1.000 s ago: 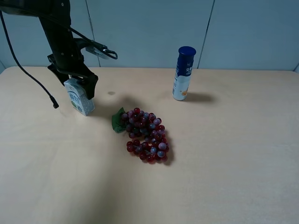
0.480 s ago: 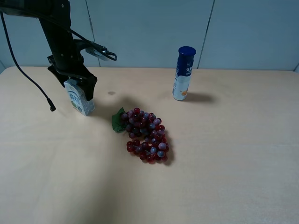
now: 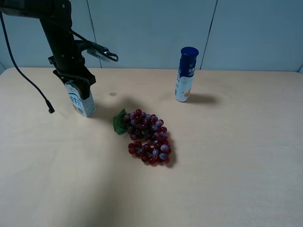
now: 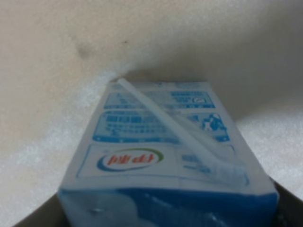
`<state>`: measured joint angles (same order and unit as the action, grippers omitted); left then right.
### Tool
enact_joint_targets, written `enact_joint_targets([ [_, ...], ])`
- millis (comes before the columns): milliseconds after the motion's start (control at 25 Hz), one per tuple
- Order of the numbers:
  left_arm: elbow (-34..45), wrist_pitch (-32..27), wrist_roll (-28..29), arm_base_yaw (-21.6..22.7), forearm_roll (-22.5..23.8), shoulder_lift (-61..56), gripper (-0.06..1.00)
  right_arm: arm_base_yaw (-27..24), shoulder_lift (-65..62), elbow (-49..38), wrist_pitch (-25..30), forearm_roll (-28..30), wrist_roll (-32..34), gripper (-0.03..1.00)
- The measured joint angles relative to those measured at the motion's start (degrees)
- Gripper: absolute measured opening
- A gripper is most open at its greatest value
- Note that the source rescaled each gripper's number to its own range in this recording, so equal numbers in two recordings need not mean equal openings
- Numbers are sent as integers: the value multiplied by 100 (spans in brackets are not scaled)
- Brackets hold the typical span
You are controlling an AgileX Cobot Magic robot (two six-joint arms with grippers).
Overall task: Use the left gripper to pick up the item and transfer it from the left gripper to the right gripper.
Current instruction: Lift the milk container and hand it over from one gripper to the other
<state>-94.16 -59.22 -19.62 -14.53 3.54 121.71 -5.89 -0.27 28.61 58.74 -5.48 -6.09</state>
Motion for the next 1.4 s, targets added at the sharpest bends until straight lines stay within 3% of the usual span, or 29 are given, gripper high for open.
enact_joint_targets([
  [840, -423, -777, 5, 0, -27, -623, 1, 0, 0, 0, 0, 0, 0, 100],
  [1400, -423, -788, 21, 0, -1633, -1167, 1, 0, 0, 0, 0, 0, 0, 100],
])
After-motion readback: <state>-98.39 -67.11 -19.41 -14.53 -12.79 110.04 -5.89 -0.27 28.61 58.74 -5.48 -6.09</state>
